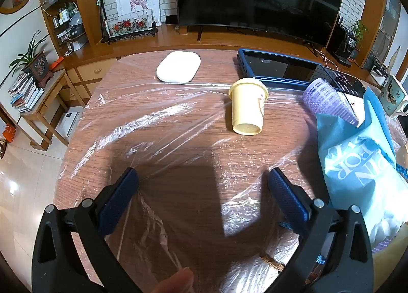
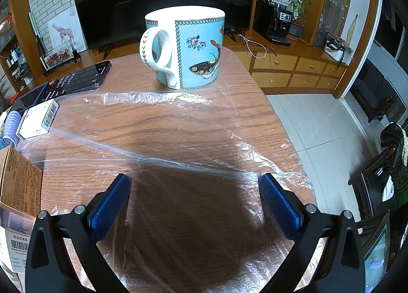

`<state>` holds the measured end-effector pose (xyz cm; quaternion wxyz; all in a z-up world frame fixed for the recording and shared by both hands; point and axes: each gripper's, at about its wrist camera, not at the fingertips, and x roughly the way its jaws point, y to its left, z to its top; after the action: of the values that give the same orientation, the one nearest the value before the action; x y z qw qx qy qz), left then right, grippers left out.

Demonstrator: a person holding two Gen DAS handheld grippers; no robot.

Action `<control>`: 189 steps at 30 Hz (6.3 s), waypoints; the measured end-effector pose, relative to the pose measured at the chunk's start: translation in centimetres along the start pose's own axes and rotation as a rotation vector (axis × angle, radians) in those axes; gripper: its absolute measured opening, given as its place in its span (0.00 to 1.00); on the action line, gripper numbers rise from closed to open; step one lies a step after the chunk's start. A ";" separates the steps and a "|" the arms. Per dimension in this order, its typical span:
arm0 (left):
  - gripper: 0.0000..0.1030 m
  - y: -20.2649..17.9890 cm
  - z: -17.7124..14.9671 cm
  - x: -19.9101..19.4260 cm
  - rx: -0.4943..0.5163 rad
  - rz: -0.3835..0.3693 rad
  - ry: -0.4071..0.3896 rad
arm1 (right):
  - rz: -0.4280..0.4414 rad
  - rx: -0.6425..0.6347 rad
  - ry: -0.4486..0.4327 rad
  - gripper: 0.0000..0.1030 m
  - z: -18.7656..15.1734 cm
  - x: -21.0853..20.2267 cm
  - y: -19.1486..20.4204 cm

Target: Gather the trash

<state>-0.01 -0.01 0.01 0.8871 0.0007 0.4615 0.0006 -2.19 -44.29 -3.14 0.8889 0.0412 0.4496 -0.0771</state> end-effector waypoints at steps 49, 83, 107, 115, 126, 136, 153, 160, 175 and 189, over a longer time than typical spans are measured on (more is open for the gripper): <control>0.99 0.0 0.0 0.0 -0.001 -0.001 0.001 | -0.001 -0.001 -0.001 0.96 0.0 0.0 0.0; 0.99 0.0 0.0 0.0 0.001 -0.001 0.001 | -0.001 -0.002 0.001 0.96 -0.1 0.1 -0.2; 0.99 -4.7 -4.0 -16.1 0.143 -0.396 -0.181 | 0.453 -0.129 -0.042 0.96 6.8 -11.9 12.7; 0.99 -10.0 -7.2 -14.4 0.262 -0.331 -0.152 | 0.560 -0.208 0.205 0.96 5.7 -6.8 22.4; 0.99 -10.0 -6.9 -10.9 0.265 -0.249 -0.104 | 0.494 -0.280 0.354 0.96 3.6 -2.3 28.6; 0.99 -8.5 -6.6 -9.2 0.194 -0.284 -0.070 | 0.428 -0.379 0.358 0.85 3.2 -1.6 30.7; 0.65 -5.8 -7.1 -11.7 0.087 -0.316 -0.098 | 0.600 -0.292 0.146 0.49 4.3 -6.2 27.3; 0.62 -4.6 -7.5 -12.9 0.027 -0.332 -0.109 | 0.632 -0.195 0.064 0.49 4.5 -9.0 23.7; 0.62 -3.8 -7.1 -14.9 0.057 -0.384 -0.141 | 0.555 -0.053 -0.063 0.49 -0.4 -15.4 15.0; 0.62 -4.5 -8.8 -18.1 0.126 -0.438 -0.171 | 0.479 0.055 -0.112 0.49 -7.8 -19.8 8.6</control>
<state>-17.56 -4.56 9.76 0.9002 -0.0440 0.3728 -0.2208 -18.45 -32.75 8.27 0.9039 0.1667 0.3746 0.1216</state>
